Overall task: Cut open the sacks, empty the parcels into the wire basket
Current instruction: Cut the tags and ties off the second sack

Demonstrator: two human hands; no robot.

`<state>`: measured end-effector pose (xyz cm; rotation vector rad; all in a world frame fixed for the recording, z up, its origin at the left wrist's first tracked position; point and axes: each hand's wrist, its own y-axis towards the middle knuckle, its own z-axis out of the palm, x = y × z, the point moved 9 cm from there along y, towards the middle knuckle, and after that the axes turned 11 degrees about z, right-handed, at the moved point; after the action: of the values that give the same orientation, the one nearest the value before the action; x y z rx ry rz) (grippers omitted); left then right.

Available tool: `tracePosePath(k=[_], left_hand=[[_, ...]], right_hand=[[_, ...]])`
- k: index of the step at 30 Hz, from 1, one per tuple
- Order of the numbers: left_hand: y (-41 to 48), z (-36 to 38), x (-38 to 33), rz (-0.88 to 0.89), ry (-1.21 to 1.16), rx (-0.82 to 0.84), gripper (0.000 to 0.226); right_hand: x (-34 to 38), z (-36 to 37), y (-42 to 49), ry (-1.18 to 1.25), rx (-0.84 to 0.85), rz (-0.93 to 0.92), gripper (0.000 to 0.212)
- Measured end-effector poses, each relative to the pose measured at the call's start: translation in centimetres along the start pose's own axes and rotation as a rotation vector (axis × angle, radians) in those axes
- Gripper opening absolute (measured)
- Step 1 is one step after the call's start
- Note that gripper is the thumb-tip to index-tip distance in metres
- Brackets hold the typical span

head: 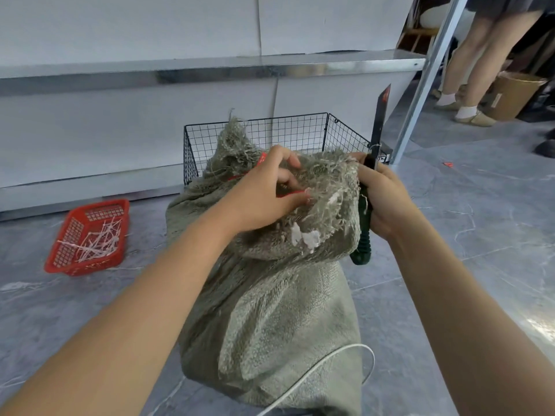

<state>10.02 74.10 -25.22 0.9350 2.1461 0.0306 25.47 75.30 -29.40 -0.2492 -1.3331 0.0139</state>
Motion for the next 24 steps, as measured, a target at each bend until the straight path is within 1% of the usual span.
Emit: tracePosePath(k=[2,4,5,7,9,10,11,12,13,14,16,18,20,21,22,24], left_hand=[[-0.2,0.3,0.7,-0.030,-0.004,0.104,0.036],[-0.5,0.3,1.2,-0.052,-0.036,0.155,0.037],[-0.6,-0.1,1.4,-0.057,-0.077,0.139,0.036],[-0.6,-1.2,1.5,-0.053,-0.222,0.049,0.041],[-0.5,-2.4,1.2,-0.015,-0.346,-0.042,0.046],[-0.4,-2.7,0.9,0.006,-0.378,-0.066,0.046],[-0.3,-2.9,0.5,0.026,-0.395,-0.080,0.046],[-0.2,-3.0,0.2,0.045,-0.402,-0.095,0.044],[-0.1,-3.0,0.0,0.055,-0.396,-0.110,0.043],[0.0,-3.0,-0.1,0.052,-0.382,-0.125,0.044],[0.1,-2.6,0.1,0.023,-0.323,-0.145,0.052],[0.3,-1.9,0.1,-0.005,-0.269,-0.152,0.057],[0.5,-1.3,-0.2,0.010,-0.261,-0.168,0.057],[0.6,-1.1,-0.4,0.030,-0.275,-0.182,0.056],[0.7,-1.0,-0.6,0.049,-0.299,-0.198,0.054],[0.9,-1.3,-0.6,0.059,-0.359,-0.239,0.051]], right_hand=[[-0.1,-0.1,0.1,0.012,0.013,0.008,0.011],[0.0,0.1,0.0,-0.020,0.023,0.019,0.008],[0.0,0.2,0.0,-0.044,0.021,0.025,0.010],[0.3,0.2,-0.2,-0.127,-0.019,0.040,0.015],[1.3,0.1,-1.0,-0.309,-0.094,0.049,0.013],[2.2,0.0,-1.5,-0.423,-0.137,0.037,0.019],[3.3,0.0,-2.2,-0.522,-0.181,0.014,0.036],[4.5,0.1,-3.0,-0.573,-0.207,-0.020,0.052],[5.8,0.5,-3.9,-0.577,-0.205,-0.068,0.060],[6.9,1.2,-4.9,-0.558,-0.168,-0.111,0.058],[8.2,2.7,-6.7,-0.489,-0.072,-0.150,0.043],[8.3,4.4,-8.1,-0.369,0.043,-0.139,0.026],[7.7,6.2,-9.1,-0.263,0.180,-0.102,0.015],[7.2,6.8,-9.3,-0.264,0.229,-0.088,0.012],[6.8,7.1,-9.4,-0.326,0.244,-0.090,0.012],[6.2,6.7,-8.8,-0.560,0.184,-0.133,0.013]])
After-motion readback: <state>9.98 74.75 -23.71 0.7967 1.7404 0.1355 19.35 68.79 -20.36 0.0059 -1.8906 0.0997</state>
